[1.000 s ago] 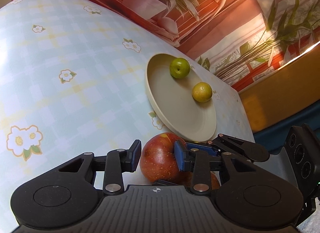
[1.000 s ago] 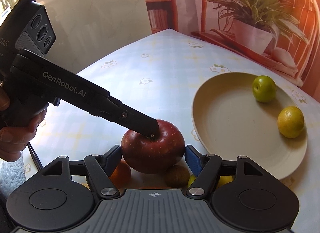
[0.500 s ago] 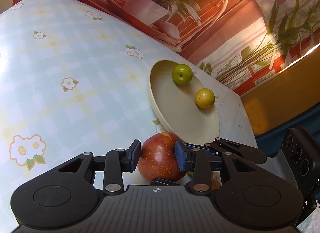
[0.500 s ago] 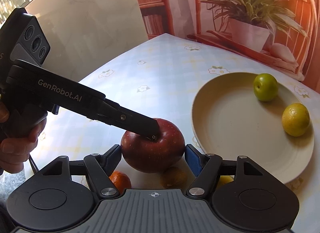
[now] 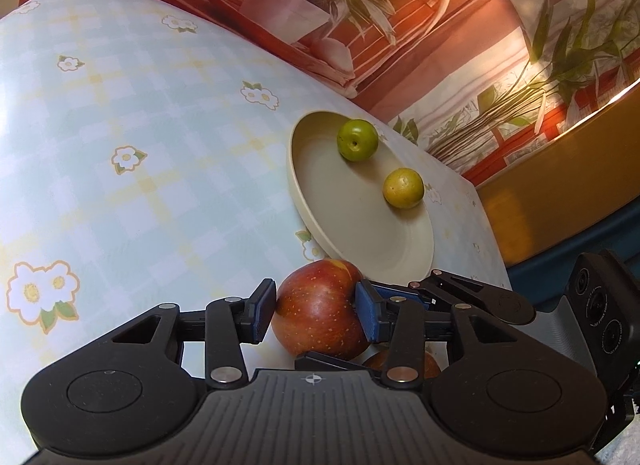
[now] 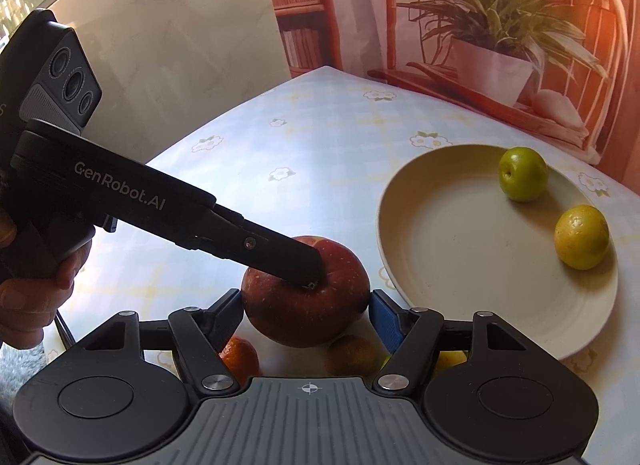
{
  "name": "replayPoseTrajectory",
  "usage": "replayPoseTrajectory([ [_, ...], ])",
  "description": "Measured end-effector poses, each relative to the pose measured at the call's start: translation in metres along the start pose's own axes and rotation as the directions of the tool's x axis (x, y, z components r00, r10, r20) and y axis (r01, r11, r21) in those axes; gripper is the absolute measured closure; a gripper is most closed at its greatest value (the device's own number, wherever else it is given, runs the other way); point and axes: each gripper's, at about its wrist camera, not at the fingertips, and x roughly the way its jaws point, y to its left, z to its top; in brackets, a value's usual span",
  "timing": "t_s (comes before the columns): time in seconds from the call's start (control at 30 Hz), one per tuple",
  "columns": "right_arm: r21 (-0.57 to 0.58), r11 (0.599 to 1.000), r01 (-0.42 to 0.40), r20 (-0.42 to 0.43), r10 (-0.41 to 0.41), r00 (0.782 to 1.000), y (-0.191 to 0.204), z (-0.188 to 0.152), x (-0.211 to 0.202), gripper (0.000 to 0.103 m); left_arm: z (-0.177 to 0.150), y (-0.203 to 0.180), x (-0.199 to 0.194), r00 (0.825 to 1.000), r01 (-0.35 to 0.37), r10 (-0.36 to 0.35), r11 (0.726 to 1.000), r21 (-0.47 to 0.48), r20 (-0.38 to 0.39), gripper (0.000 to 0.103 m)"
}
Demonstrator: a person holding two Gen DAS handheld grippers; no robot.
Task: Organize fruits
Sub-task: 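Carry the red apple onto the plate with the left gripper and open it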
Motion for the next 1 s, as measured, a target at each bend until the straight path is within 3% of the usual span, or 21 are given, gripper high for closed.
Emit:
replayPoseTrajectory([
  [0.37,0.006,0.998,0.064,0.105,-0.064,0.992,-0.033,0.031,-0.016,0.038,0.043,-0.029,0.01,0.998,0.01,-0.014,0.998,0.067,0.06,0.057],
  [0.6,0.004,0.986,0.166,0.09,-0.165,0.982,-0.068,0.059,-0.003,0.038,0.081,-0.042,0.048,1.0,-0.004,0.002,0.996,0.09,0.021,0.058],
  [1.0,0.056,0.982,0.181,0.07,-0.185,0.98,-0.103,0.079,0.032,0.038,0.108,-0.034,0.078,0.999,-0.049,0.048,0.996,0.07,0.013,0.059],
])
